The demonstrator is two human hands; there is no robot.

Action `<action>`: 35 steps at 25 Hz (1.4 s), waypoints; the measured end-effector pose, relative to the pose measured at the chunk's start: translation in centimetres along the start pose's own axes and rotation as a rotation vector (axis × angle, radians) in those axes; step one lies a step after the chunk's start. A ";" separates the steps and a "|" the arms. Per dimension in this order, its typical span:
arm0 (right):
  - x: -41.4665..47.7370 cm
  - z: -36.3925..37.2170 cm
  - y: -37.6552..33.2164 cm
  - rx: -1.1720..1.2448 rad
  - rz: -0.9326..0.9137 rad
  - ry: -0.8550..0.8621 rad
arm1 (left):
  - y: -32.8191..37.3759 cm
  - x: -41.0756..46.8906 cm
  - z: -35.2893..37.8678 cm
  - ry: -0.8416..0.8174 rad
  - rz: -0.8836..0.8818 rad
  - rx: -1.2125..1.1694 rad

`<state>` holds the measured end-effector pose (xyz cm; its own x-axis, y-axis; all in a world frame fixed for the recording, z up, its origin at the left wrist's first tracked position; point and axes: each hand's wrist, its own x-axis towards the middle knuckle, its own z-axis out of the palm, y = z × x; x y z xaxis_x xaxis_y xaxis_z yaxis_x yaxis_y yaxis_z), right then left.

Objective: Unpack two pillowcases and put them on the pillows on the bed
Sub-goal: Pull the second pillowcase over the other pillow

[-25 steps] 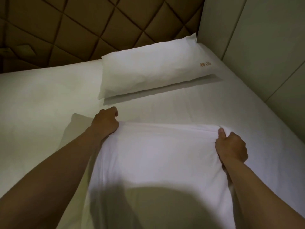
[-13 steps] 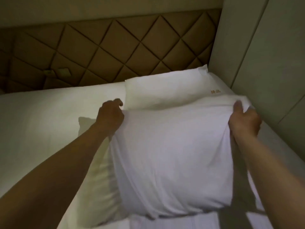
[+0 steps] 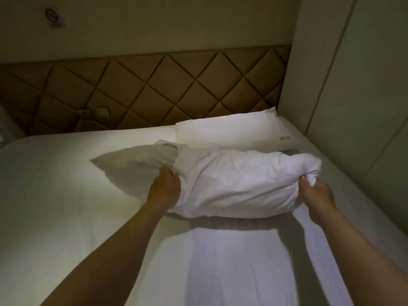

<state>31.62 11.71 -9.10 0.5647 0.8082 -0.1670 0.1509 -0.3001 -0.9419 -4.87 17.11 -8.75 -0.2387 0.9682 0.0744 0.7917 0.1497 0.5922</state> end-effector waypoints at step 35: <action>-14.0 18.8 5.3 -1.140 -0.295 -0.722 | -16.0 -8.2 -4.9 0.107 -0.718 -0.553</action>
<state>9.33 8.33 -17.23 -0.0926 0.8897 -0.4471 0.9622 -0.0355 -0.2699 -18.32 5.80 -14.91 -0.6431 0.6511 -0.4031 0.0563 0.5652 0.8231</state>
